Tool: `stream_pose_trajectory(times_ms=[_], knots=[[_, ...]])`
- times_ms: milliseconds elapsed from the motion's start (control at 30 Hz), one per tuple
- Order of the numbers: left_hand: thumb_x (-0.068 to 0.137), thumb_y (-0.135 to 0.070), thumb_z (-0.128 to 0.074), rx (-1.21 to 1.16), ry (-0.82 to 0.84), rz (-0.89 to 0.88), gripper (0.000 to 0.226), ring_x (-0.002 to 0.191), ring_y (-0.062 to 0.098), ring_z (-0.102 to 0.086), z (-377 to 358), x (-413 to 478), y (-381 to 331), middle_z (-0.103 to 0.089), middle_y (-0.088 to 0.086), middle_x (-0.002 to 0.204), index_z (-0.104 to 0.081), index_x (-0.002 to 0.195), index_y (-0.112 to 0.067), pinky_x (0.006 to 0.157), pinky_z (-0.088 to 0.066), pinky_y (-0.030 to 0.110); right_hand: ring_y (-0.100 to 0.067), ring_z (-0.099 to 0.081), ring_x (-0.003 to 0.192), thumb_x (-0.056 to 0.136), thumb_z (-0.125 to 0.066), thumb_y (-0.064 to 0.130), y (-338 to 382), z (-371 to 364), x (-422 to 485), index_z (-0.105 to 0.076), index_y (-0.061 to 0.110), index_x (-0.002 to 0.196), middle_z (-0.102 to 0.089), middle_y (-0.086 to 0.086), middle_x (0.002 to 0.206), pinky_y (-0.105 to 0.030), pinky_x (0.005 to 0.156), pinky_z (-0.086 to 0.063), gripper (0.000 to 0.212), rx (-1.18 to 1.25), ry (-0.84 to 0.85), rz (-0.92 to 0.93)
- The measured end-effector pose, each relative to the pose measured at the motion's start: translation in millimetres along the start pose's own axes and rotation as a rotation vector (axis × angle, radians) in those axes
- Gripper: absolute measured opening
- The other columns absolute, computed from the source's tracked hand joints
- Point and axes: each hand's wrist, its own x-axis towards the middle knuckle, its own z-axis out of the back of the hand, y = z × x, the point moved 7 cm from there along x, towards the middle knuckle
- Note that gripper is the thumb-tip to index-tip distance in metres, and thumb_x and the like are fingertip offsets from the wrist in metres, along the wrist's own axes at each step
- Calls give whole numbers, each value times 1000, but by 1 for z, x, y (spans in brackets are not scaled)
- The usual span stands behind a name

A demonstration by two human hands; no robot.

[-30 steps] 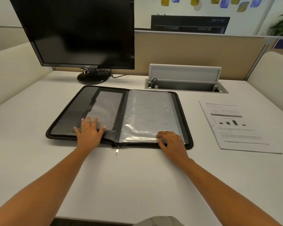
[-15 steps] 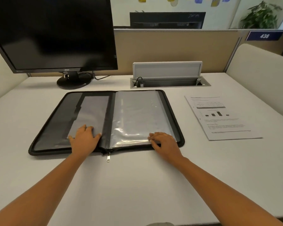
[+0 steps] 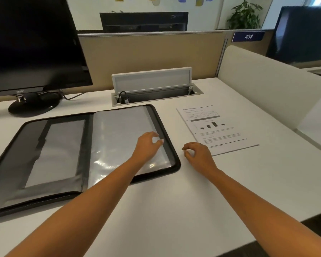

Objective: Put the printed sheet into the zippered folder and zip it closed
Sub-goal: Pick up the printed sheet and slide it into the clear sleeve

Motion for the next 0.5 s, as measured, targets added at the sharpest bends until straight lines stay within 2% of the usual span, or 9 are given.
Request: stream_pose_trajectory(times_ms=[133, 233, 267, 367, 500], knots=[[91, -32, -53, -216, 172, 181, 41, 117, 26, -50, -56, 21, -32, -53, 11, 130, -53, 123, -6, 97, -41, 33, -26, -56, 109, 82, -61, 10, -43, 37, 29, -67, 6, 99, -65, -11, 112, -29, 93, -40, 18, -20, -69, -116], [91, -34, -51, -269, 225, 296, 29, 96, 20, -54, -88, 37, -48, -54, 8, 113, -54, 108, -10, 82, -39, 29, -27, -52, 113, 82, -62, 11, -80, 64, 49, -64, 6, 103, -60, -12, 120, -28, 92, -38, 22, -39, -108, -212], [91, -33, -52, -293, 220, 333, 29, 95, 20, -54, -96, 41, -52, -53, 10, 113, -53, 109, -10, 79, -37, 28, -28, -50, 116, 82, -62, 12, -92, 71, 56, -62, 6, 105, -57, -13, 123, -29, 94, -38, 24, -55, -112, -239], [91, -32, -53, -365, 192, 422, 47, 117, 28, -49, -116, 52, -62, -49, 11, 134, -45, 128, -4, 80, -35, 28, -30, -39, 126, 83, -61, 16, -125, 91, 72, -57, 4, 115, -45, -17, 135, -35, 100, -35, 34, -124, -118, -328], [89, -29, -55, -377, 157, 407, 47, 118, 28, -49, -136, 63, -76, -51, 11, 133, -45, 128, -5, 85, -38, 27, -34, -24, 136, 85, -59, 26, -155, 108, 84, -43, 4, 130, -29, -20, 146, -42, 109, -27, 52, -214, -66, -435]])
